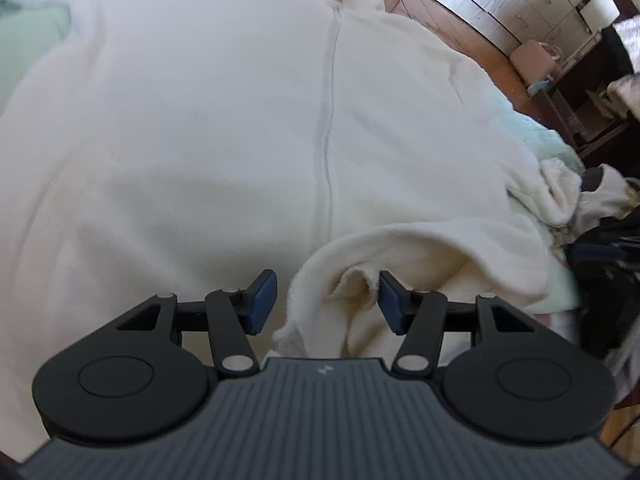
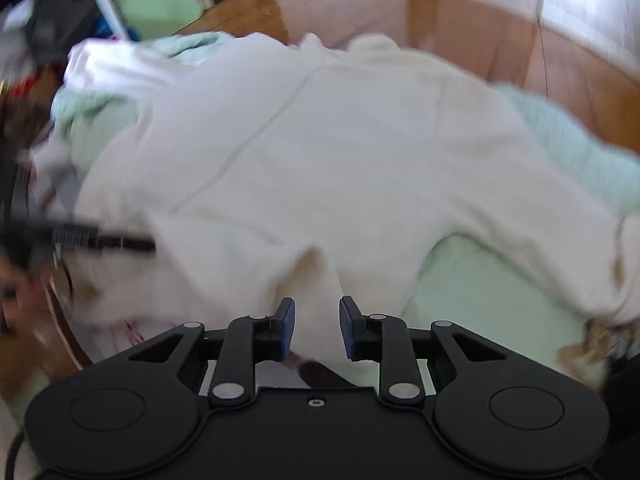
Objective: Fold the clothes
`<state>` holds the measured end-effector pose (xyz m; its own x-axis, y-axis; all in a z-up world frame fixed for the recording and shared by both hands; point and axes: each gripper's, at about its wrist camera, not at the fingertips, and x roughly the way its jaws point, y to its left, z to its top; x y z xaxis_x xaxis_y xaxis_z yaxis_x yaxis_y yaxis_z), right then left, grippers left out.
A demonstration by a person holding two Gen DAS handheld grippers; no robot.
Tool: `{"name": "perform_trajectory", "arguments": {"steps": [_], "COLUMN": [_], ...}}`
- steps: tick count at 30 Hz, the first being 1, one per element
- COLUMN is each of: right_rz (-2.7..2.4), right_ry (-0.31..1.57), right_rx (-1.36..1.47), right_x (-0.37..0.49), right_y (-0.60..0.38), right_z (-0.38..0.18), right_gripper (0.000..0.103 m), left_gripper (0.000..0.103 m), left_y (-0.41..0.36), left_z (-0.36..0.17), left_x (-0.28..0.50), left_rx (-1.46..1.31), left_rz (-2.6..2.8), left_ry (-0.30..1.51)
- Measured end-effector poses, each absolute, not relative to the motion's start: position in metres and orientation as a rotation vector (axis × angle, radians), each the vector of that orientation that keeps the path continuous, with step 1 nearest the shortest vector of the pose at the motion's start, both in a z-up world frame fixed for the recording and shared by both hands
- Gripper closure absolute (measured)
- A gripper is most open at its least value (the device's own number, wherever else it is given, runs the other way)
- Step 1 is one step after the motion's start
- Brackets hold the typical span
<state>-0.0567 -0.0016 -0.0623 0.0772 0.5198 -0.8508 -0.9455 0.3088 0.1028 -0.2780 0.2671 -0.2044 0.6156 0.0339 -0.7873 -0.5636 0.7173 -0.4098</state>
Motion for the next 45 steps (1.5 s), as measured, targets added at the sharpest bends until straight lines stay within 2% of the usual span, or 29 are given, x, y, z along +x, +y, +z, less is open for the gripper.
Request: {"name": "perform_trajectory", "arguments": {"steps": [3,4,7,8,10,12,13,14,15,18,23,25,29,33,34,37,38,40,45], "right_rz": [1.211,1.215,1.215,1.217,1.201,1.141,1.117,1.096,1.086,1.092,1.166,1.147,1.072,0.992,0.979,1.042,1.066,1.102,1.064], "right_ry": [0.866,0.826,0.747,0.739,0.713,0.651,0.622,0.602,0.616,0.767,1.381,1.486,1.671,1.882,1.906,1.821,1.786,1.695,1.419], "right_rx": [-0.622,-0.648,-0.691,-0.724,-0.837,-0.987,-1.02,-1.037,-1.008,-0.824,-0.423,-0.367,-0.368,-0.432,-0.437,-0.279,-0.22,-0.129,-0.155], "right_x": [-0.084,-0.094,-0.105,-0.107,-0.115,-0.125,-0.128,-0.129,-0.126,-0.105,-0.049,-0.036,-0.035,-0.06,-0.062,-0.036,-0.027,-0.009,0.0], "right_y": [0.0,0.004,0.02,0.029,0.047,0.062,0.065,0.067,0.067,0.059,0.013,-0.015,-0.066,-0.09,-0.093,-0.099,-0.101,-0.104,-0.084], "right_z": [-0.066,-0.068,-0.074,-0.079,-0.093,-0.111,-0.112,-0.111,-0.102,-0.057,0.011,0.022,-0.013,-0.095,-0.108,-0.084,-0.074,-0.053,-0.032], "right_gripper": [0.064,0.058,0.053,0.047,0.043,0.047,0.072,0.091,0.091,0.091,0.091,0.091,0.091,0.091,0.088,0.086,0.074,0.062,0.062], "left_gripper": [0.049,0.049,0.049,0.049,0.049,0.049,0.049,0.049,0.049,0.048,0.041,0.04,0.04,0.04,0.04,0.039,0.037,0.036,0.036], "left_y": [0.264,0.263,0.259,0.26,0.264,0.267,0.269,0.272,0.275,0.287,0.317,0.33,0.357,0.377,0.377,0.375,0.374,0.372,0.377], "left_z": [-0.202,-0.2,-0.196,-0.195,-0.194,-0.192,-0.19,-0.188,-0.182,-0.161,-0.13,-0.131,-0.154,-0.178,-0.18,-0.183,-0.183,-0.19,-0.228], "left_x": [-0.276,-0.276,-0.279,-0.281,-0.288,-0.293,-0.296,-0.299,-0.302,-0.317,-0.36,-0.377,-0.408,-0.442,-0.445,-0.445,-0.444,-0.439,-0.446], "left_rx": [-0.709,-0.703,-0.683,-0.686,-0.699,-0.712,-0.716,-0.719,-0.711,-0.674,-0.647,-0.636,-0.724,-0.963,-0.975,-0.955,-0.941,-0.958,-1.14], "left_rz": [0.361,0.362,0.376,0.382,0.397,0.412,0.421,0.433,0.455,0.532,0.752,0.876,1.097,1.156,1.163,1.163,1.159,1.127,0.943], "left_ry": [0.835,0.831,0.827,0.822,0.809,0.797,0.79,0.785,0.778,0.74,0.723,0.745,0.822,0.807,0.808,0.829,0.838,0.837,0.737]}}
